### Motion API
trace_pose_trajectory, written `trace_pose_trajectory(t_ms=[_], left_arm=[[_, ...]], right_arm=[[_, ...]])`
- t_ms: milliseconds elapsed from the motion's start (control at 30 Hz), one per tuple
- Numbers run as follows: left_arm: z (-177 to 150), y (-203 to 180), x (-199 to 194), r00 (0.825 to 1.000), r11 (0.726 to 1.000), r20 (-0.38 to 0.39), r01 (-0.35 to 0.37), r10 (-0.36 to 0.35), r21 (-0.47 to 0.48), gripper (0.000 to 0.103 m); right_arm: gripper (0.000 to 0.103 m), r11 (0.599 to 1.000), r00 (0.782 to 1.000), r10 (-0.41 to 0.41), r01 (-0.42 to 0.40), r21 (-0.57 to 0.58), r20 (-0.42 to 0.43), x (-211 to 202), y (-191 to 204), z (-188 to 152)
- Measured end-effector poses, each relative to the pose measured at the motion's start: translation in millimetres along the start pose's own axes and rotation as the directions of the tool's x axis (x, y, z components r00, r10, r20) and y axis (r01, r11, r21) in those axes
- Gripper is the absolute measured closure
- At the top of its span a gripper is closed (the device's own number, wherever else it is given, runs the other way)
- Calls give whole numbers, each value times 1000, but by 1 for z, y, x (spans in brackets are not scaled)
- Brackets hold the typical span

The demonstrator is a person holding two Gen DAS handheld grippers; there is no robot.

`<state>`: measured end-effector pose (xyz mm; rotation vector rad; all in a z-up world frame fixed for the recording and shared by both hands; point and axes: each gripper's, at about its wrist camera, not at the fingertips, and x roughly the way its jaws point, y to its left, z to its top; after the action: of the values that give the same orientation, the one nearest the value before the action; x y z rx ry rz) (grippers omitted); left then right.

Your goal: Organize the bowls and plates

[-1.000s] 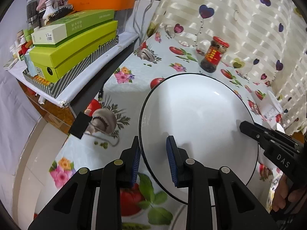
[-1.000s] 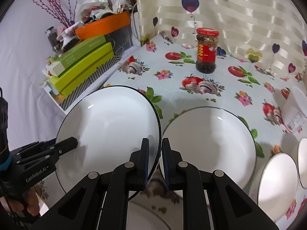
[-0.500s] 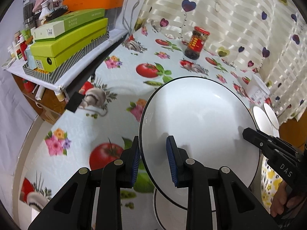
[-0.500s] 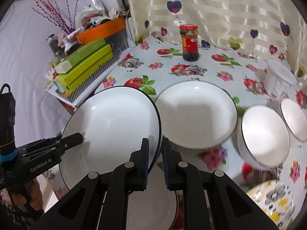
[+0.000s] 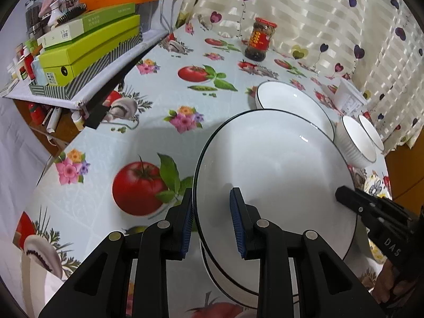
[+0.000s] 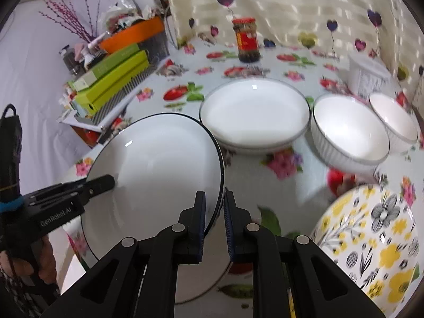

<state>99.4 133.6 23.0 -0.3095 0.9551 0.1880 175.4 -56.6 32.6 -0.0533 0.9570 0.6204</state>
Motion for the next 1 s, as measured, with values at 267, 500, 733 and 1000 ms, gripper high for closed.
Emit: trace_pose_trajectory(t_ms=[267, 500, 733, 1000], left_arm=[[-14, -6, 7, 999, 1000, -31, -10, 11, 24, 75], [-17, -9, 7, 999, 999, -31, -29, 30, 40, 75], [-19, -17, 6, 999, 996, -17, -48, 49, 71, 75], [-19, -16, 5, 999, 997, -16, -49, 50, 64, 75]], right_arm=[[89, 1000, 1000, -20, 20, 7, -14, 3, -4, -18], [89, 1000, 1000, -25, 25, 12, -18, 1, -6, -26], [89, 999, 1000, -22, 23, 38, -20, 1, -12, -34], [89, 999, 999, -39, 40, 15, -10, 1, -7, -38]])
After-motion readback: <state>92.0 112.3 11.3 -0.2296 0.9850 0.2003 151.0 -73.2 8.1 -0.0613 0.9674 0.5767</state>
